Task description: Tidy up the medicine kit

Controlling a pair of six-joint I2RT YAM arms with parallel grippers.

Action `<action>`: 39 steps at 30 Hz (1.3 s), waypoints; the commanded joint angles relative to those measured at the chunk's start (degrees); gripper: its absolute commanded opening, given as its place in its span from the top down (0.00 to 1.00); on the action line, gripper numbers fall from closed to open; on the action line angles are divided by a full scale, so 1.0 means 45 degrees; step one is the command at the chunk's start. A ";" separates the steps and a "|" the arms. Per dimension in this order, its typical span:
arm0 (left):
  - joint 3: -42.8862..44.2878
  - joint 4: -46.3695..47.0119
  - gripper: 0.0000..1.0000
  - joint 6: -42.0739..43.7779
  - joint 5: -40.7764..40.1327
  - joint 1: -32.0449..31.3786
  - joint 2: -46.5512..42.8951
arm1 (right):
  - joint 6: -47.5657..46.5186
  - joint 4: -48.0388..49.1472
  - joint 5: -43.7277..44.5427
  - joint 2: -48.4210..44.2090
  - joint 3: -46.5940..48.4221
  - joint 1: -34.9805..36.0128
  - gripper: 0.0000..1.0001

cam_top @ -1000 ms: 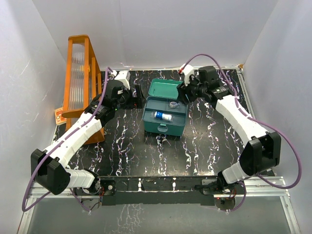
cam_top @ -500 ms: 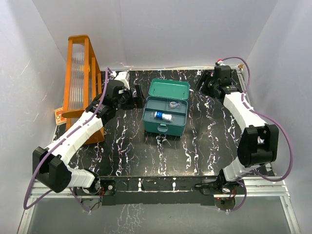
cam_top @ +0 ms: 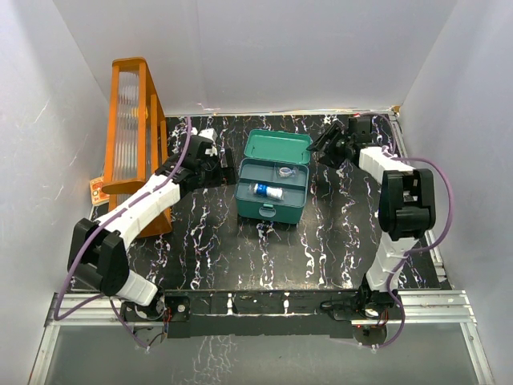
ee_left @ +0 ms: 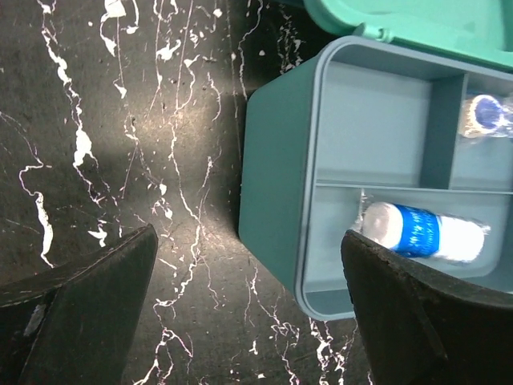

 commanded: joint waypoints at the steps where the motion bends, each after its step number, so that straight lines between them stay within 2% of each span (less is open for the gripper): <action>1: 0.0333 -0.0457 0.04 -0.0289 -0.0576 0.0091 0.0193 | 0.0732 0.1742 -0.1788 0.0320 0.0825 0.0097 0.39; 6: 0.0517 -0.0492 0.07 -0.0389 -0.0738 0.0112 0.0549 | 0.1025 0.2429 -0.2996 0.1142 0.1194 0.0182 0.41; 10: 0.0499 -0.0586 0.08 -0.0632 -0.1148 0.0141 0.0650 | 0.0973 0.2546 -0.3565 0.1684 0.1615 0.0435 0.48; 21: 0.0626 -0.0795 0.08 -0.0658 -0.1245 0.0170 0.0579 | 0.0655 0.3347 -0.3266 0.1135 0.0997 0.0818 0.66; 32: 0.0740 -0.0823 0.08 -0.0644 -0.1261 0.0208 0.0724 | -0.0951 0.3649 -0.2636 -0.0174 0.0538 0.0803 0.70; 39: 0.1086 -0.0946 0.08 -0.0477 -0.1366 0.0267 0.0913 | -0.1328 0.5339 -0.2693 -0.1325 -0.0719 0.0831 0.70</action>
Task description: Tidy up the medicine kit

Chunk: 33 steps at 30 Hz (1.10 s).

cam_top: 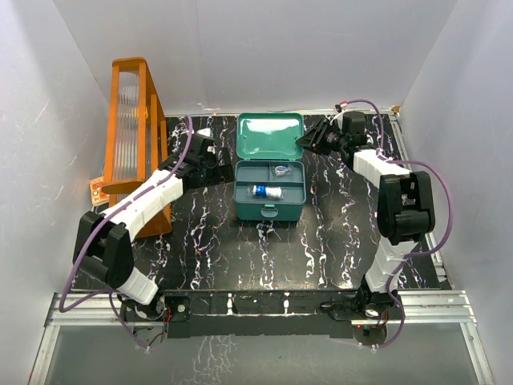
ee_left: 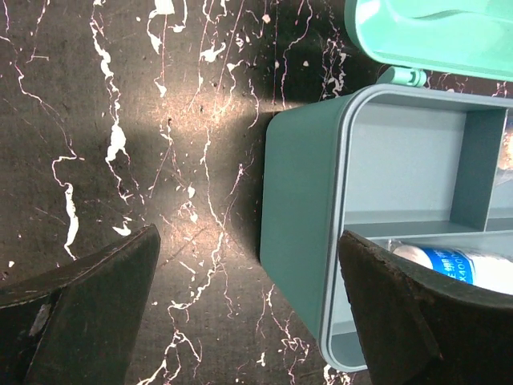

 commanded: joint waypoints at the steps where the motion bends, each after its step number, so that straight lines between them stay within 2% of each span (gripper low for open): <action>1: 0.0687 -0.0279 0.08 0.0128 -0.0296 0.0113 0.0060 | -0.0594 0.2313 -0.0303 -0.1320 -0.0579 0.0017 0.70; 15: 0.1762 -0.0362 0.08 0.0548 -0.1049 0.0338 -0.0165 | -0.3450 0.3026 -0.1410 -0.2717 -0.1572 0.0049 0.66; 24: 0.2130 0.0069 0.08 0.0996 -0.1644 0.0429 -0.1100 | -0.4472 0.3011 -0.2095 -0.3158 -0.1613 0.0041 0.65; 33: 0.3675 0.0450 0.07 0.1637 -0.1425 0.0469 -0.0879 | -0.5683 0.2692 -0.2109 -0.4212 -0.2283 0.0073 0.62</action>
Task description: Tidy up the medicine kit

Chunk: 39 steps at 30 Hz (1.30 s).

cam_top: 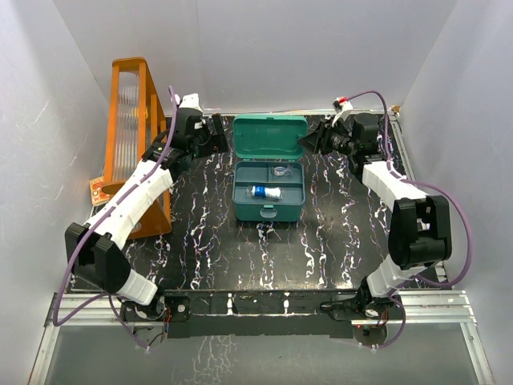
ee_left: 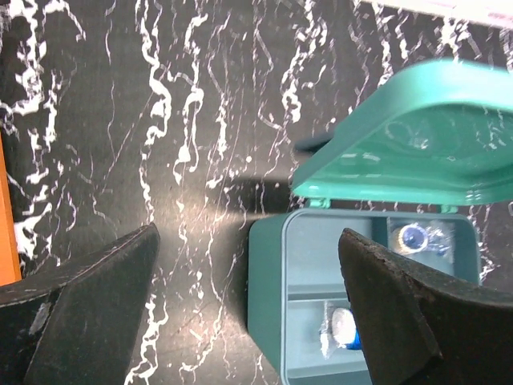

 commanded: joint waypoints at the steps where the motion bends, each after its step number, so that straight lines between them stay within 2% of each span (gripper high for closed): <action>1: 0.1381 0.0211 0.07 0.0534 0.0103 0.0076 -0.0237 | -0.1026 0.0617 -0.0344 -0.1254 -0.0218 0.0050 0.61; 6: 0.2264 0.0326 0.07 0.0659 0.0587 0.0090 -0.0003 | -0.1701 0.0335 -0.0447 -0.1747 -0.0465 0.0120 0.59; 15: 0.2516 0.0695 0.06 0.1189 0.1721 0.0100 0.0487 | -0.2309 0.0489 -0.0739 -0.2309 -0.0942 0.0276 0.57; 18: 0.2504 0.0688 0.06 0.1263 0.1697 0.0090 0.0618 | -0.1803 0.0570 0.0068 -0.2150 -0.0814 0.0272 0.55; 20: 0.2400 0.0591 0.06 0.1247 0.1559 0.0090 0.0724 | -0.1043 0.0338 0.1319 -0.1856 -0.0502 0.0282 0.53; 24: 0.2076 0.0404 0.06 0.1144 0.1170 0.0118 0.1044 | 0.0988 -0.1252 0.5107 -0.0669 0.0673 0.0270 0.43; 25: 0.2052 0.0386 0.06 0.1130 0.1175 0.0146 0.1151 | 0.1399 -0.1672 0.5268 -0.0275 0.1045 0.0263 0.41; 31: 0.2105 -0.0225 0.09 0.0780 0.1403 0.0320 0.1864 | 0.4059 -0.3750 0.5480 0.2655 0.3701 0.0243 0.40; 35: 0.1413 -0.0211 0.09 0.0519 0.1633 0.0363 0.1790 | 0.4901 -0.3689 0.4868 0.3992 0.4783 0.0229 0.38; 39: 0.0746 -0.0159 0.10 0.0316 0.1952 0.0403 0.1686 | 0.5511 -0.3472 0.3726 0.5220 0.5789 0.0243 0.29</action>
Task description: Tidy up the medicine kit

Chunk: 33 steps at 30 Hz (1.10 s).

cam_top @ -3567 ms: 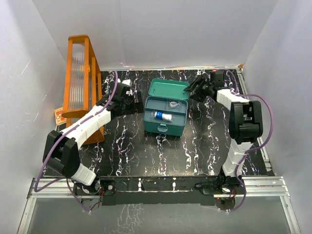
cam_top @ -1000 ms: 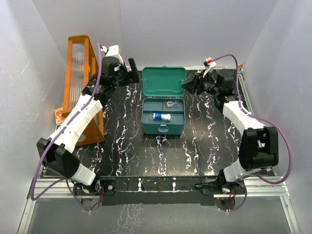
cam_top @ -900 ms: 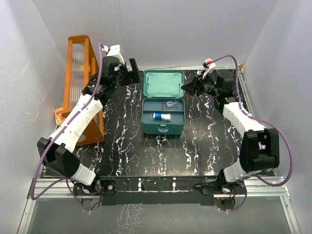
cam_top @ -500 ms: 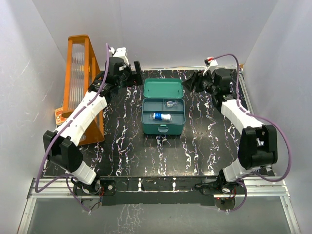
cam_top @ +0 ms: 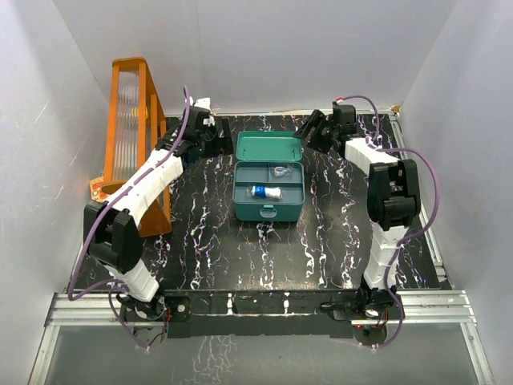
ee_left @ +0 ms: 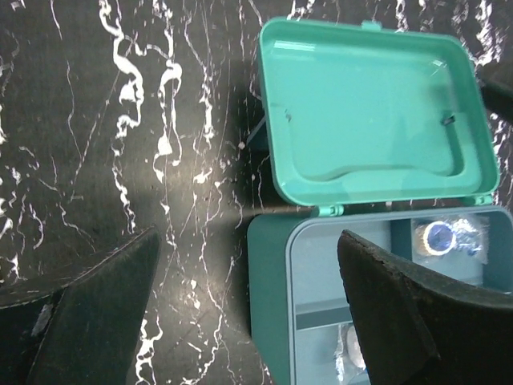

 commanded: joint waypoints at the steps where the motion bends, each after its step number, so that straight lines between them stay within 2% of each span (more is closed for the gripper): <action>1: -0.0613 -0.0120 0.10 -0.0337 0.0451 0.0102 -0.0423 | 0.1485 0.0520 -0.1388 0.0891 0.1664 -0.0005 0.29; 6: -0.1074 -0.0118 0.10 -0.0487 0.0495 0.0107 -0.0496 | 0.2783 0.1591 -0.3052 0.2067 0.2275 -0.0005 0.29; 10: -0.1278 -0.0080 0.10 -0.0508 0.0451 0.0131 -0.0597 | 0.3382 0.2641 -0.3991 0.2082 0.2095 -0.0005 0.30; 14: -0.1280 -0.0061 0.10 -0.0488 0.0461 0.0151 -0.0680 | 0.2863 0.4497 -0.4292 0.1096 0.1008 -0.0005 0.32; 17: -0.1280 -0.0022 0.10 -0.0454 0.0456 0.0168 -0.0735 | 0.2047 0.4881 -0.4654 0.0499 0.0616 -0.0005 0.32; 22: -0.1215 0.0002 0.10 -0.0396 0.0302 0.0183 -0.0818 | 0.1831 0.6206 -0.5806 -0.0027 -0.0154 -0.0005 0.35; 33: -0.0318 -0.0023 0.10 -0.0163 -0.0452 0.0326 -0.1024 | 0.0723 0.6450 -0.5794 -0.1576 -0.1430 -0.0005 0.36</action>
